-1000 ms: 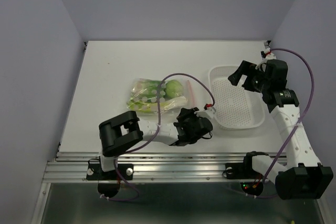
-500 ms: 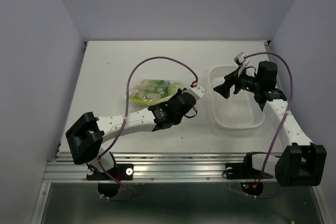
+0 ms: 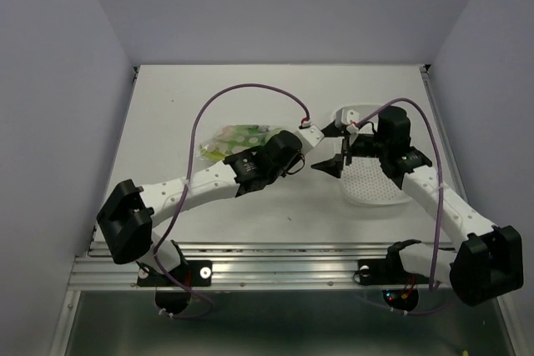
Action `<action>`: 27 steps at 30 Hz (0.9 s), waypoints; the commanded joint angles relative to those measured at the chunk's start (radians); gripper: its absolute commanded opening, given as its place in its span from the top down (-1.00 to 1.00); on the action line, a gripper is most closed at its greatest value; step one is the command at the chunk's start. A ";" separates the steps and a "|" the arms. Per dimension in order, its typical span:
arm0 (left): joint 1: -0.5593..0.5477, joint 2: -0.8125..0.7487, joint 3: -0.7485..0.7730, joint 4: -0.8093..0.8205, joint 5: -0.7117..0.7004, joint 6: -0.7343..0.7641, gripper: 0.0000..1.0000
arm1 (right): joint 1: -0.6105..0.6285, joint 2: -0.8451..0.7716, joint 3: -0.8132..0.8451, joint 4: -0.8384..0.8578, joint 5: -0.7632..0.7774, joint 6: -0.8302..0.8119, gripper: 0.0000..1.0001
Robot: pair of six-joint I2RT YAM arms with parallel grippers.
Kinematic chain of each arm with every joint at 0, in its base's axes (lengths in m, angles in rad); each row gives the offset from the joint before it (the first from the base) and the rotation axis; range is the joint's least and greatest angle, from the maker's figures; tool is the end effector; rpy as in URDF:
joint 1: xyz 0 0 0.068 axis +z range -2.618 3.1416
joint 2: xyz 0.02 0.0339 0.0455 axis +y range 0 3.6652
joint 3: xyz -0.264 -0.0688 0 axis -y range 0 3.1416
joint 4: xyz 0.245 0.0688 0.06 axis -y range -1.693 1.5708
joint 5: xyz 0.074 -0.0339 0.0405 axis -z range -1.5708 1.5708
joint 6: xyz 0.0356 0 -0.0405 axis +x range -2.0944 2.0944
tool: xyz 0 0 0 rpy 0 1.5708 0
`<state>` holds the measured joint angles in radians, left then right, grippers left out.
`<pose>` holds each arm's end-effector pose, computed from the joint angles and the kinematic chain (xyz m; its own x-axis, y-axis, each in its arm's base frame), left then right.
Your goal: Open the zip-top bag and remove the fake food
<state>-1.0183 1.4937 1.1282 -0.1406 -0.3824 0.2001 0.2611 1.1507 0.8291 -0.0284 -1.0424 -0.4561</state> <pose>0.1916 -0.2855 0.2933 -0.1264 0.5564 -0.8212 0.6567 0.6674 0.3511 0.2337 0.0943 0.3025 0.1051 -0.2018 -0.9738 -0.9664 0.2103 -0.1479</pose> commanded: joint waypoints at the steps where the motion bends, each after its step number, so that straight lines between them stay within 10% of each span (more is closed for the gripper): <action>1: 0.003 -0.076 0.071 0.006 0.076 -0.005 1.00 | 0.058 -0.006 -0.025 0.198 0.027 0.032 -1.00; 27: 0.021 -0.009 0.153 -0.080 0.071 -0.062 1.00 | 0.158 0.146 0.004 0.347 0.093 0.014 -0.63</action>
<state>-0.9989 1.4967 1.2201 -0.2516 -0.3122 0.1413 0.4084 1.3025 0.8097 0.2024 -0.9737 -0.4732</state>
